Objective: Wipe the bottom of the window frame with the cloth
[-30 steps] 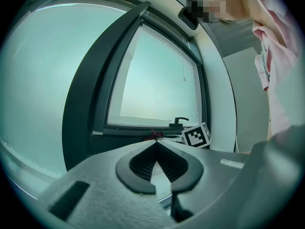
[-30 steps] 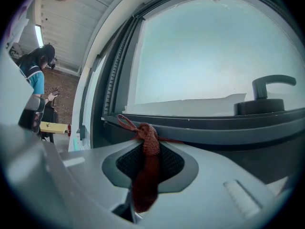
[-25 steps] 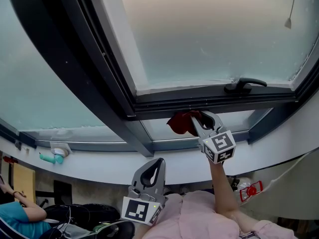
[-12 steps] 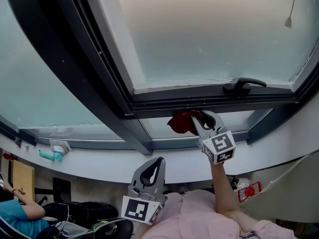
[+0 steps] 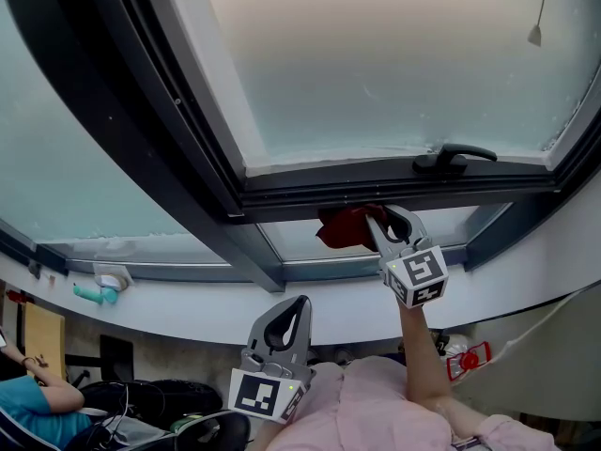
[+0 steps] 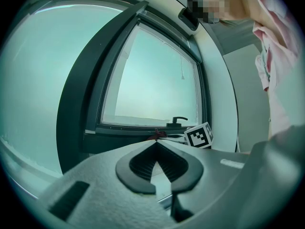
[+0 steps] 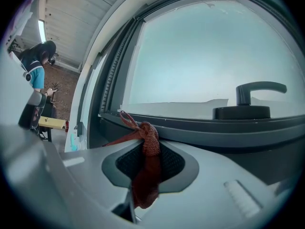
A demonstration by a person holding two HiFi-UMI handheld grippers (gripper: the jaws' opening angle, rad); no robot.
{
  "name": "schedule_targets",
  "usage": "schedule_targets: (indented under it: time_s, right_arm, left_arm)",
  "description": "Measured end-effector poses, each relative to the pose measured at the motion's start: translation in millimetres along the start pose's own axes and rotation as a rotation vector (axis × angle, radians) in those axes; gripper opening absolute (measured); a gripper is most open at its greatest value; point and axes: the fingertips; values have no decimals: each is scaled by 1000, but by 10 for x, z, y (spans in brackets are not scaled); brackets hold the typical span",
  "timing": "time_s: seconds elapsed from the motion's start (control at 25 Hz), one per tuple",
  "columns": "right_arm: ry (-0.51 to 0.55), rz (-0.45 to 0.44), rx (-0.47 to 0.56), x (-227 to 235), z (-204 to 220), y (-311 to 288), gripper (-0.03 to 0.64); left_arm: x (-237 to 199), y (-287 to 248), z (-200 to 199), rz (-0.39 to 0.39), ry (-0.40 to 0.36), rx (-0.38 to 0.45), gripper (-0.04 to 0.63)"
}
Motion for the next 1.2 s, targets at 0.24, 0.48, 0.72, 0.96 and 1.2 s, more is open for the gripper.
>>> schedule_targets:
  time_s: [0.24, 0.48, 0.72, 0.96, 1.2]
  right_arm:
    - [-12, 35, 1, 143, 27, 87, 80]
    - [-37, 89, 0, 410, 79, 251, 80]
    - [-26, 104, -6, 556, 103, 348, 80]
    - [-35, 114, 5, 721, 136, 458, 80]
    - [-48, 135, 12, 889, 185, 568, 80]
  left_arm:
    - [74, -17, 2, 0, -3, -2, -3]
    - [179, -43, 16, 9, -6, -7, -3]
    - [374, -108, 40, 31, -13, -10, -3]
    - [530, -132, 82, 27, -13, -11, -3]
    - [603, -120, 132, 5, -9, -10, -3]
Point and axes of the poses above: the fingertips, and each gripper's own axes: y backward along the fingers, x to its right, z out of its underside, and after that the axes turned 4 degrees about y, right-handed
